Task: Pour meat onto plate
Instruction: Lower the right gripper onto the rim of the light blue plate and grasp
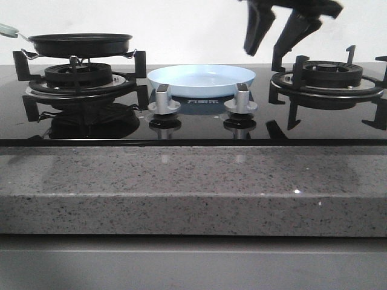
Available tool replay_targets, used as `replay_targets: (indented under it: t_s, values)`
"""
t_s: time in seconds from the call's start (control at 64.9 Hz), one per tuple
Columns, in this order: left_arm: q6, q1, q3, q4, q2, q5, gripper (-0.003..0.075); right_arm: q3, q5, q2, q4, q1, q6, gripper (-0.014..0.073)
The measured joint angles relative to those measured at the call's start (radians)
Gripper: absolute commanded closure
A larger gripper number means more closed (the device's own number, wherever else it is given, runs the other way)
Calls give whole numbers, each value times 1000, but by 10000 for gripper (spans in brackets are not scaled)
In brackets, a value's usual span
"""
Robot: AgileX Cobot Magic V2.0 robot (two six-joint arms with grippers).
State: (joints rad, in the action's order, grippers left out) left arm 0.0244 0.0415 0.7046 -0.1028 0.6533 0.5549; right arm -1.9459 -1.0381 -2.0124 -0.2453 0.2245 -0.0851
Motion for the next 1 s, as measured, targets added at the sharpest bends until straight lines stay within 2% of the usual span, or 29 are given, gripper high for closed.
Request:
replay_targets:
  t_s: [0.262,0.493,0.74,1.002]
  values:
    - [0,0,0,-5,0,0,409,-206,-49,-165,-21,-9,-5,133]
    - [0,0,0,-5,0,0,409,-251,-49,-237,-24,-9,-8,146]
    - [0,0,0,-5,0,0,409,-253,-58,-241,-26,-11,-11,410]
    - [0,0,0,-5,0,0,409,-255,-72,-241,-36,-11,-6,617]
